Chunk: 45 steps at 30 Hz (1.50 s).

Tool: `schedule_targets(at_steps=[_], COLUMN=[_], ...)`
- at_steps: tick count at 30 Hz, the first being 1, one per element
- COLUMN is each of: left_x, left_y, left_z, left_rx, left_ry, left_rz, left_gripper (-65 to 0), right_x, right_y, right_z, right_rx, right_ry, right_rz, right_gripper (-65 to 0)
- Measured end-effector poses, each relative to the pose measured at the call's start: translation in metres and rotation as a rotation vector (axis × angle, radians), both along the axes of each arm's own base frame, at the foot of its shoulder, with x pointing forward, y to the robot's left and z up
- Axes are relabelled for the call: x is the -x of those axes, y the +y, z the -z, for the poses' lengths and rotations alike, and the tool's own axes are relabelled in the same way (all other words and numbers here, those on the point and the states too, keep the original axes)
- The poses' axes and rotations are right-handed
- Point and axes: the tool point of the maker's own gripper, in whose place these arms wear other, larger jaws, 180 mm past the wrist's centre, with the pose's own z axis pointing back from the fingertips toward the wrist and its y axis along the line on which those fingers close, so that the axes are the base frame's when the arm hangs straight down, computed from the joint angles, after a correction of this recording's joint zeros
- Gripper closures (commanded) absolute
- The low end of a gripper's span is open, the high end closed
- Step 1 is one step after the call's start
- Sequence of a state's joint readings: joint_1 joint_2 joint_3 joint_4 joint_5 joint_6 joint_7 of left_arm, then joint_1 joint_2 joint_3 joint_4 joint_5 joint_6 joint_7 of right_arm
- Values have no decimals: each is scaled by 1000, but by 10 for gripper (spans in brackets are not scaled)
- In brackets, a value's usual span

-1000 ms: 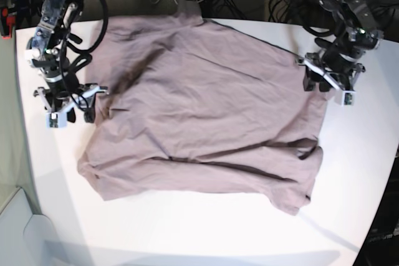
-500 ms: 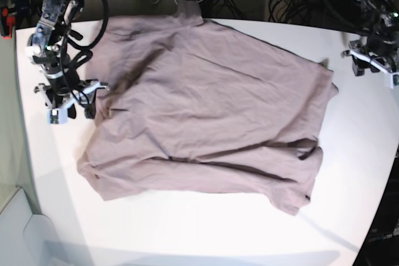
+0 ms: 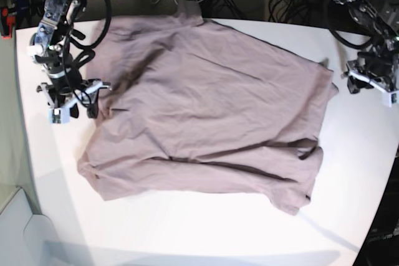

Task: Layout the t-shirt on the table in an organized manner, then fold the t-shirt properly
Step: 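Release the shirt edge and open the left gripper, then grasp the shirt hem corner with the right gripper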

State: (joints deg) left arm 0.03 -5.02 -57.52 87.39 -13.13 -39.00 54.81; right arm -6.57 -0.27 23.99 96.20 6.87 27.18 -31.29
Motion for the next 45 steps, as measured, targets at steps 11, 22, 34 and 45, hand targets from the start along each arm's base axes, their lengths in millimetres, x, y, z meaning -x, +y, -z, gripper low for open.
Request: schedule_targets(at_steps=[11,22,34,45], left_x=[-13,-24,-33,-19], left_y=[-28,-35,-44,-18], left_z=[31,43,50,4], left_rx=[88,154,186,4], left_ry=[-6,-18,-18,-44], left_rz=[55,45,75,68], left_gripper=[-288,-270,0,-2], right_x=[0,-2,-2,-2], right_y=[-1,-1,-1,-1], right_z=[0,-2,-2,-2], right_rx=[2,4,4,4], right_ry=[1,-9,-9,-7], right_rz=[0,0,0,-1], right_gripper=[-302,-302,-302,-302])
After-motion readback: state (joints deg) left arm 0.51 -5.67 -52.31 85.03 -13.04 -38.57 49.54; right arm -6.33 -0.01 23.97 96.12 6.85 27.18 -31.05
